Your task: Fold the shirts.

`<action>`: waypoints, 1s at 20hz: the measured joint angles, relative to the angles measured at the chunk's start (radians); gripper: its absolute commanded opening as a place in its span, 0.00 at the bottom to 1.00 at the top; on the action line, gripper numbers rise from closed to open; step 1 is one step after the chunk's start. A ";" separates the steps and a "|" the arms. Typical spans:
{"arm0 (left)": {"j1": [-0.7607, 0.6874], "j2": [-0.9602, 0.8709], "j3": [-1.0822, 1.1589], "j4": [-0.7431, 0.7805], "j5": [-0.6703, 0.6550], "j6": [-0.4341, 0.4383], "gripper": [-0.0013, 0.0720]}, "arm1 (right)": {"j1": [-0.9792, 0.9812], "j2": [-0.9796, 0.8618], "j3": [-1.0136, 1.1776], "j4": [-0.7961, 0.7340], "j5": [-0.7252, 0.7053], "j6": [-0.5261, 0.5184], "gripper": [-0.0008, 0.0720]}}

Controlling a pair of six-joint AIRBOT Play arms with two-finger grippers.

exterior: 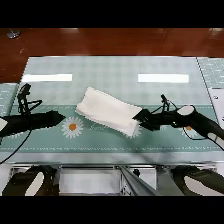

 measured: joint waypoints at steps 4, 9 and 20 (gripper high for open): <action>-0.014 0.000 0.000 -0.003 0.002 0.000 0.06 | 0.068 -0.170 0.120 0.017 0.043 -0.036 0.06; -0.019 0.000 0.000 -0.003 0.003 0.000 0.06 | 0.086 -0.222 0.395 -0.027 0.142 -0.080 0.06; -0.019 0.000 0.000 -0.003 0.003 0.000 0.06 | -0.114 -0.176 1.234 -0.391 0.541 0.206 0.06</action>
